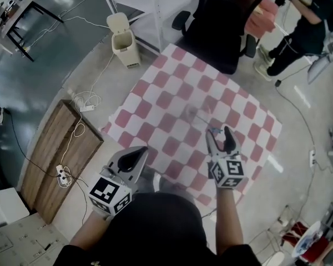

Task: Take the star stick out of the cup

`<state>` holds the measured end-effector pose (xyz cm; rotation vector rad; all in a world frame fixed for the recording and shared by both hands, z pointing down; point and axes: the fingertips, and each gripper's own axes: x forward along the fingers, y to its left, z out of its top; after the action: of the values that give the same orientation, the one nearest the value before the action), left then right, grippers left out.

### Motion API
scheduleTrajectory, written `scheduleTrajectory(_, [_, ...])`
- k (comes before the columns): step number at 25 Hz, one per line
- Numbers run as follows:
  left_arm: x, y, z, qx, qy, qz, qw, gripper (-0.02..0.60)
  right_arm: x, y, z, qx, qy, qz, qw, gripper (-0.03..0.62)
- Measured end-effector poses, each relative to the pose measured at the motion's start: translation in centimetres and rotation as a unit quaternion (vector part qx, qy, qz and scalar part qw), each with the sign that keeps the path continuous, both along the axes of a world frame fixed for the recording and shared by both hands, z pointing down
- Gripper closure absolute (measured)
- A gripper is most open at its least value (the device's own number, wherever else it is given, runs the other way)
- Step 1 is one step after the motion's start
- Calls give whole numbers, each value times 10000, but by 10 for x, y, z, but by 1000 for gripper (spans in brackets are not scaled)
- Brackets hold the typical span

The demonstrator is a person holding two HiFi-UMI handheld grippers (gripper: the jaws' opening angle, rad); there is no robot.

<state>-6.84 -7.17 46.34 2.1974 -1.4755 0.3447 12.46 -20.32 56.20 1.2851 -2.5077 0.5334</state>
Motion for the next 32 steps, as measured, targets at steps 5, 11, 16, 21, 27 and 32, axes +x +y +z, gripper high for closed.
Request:
scheduleTrajectory(5, [-3,0,5,-48,30,-60,10000,541,-7,-3,9,-87,20,-41,10000,310])
scheduleTrajectory(11, [-7,0,6,-71,54,-93,9999,541,-8,-6,12,-131,30,59,9999,367])
scheduleTrajectory(16, [-12,1,7,-69,69,-106,9999,541,-10,-8,10,-80,56,90,9999,370])
scheduleTrajectory(21, [-15,0,5,-26,95,-60,9999,541,-16,-9,-1,63,126,46,9999,372])
scheduleTrajectory(27, [-21,-3,-1,65,164,41,9998,541,-23,-6,-25,300,167,24,9994,373])
scheduleTrajectory(32, [-17,-11,-10,210,280,299,9989,541,-26,-1,-56,535,101,100,9985,373])
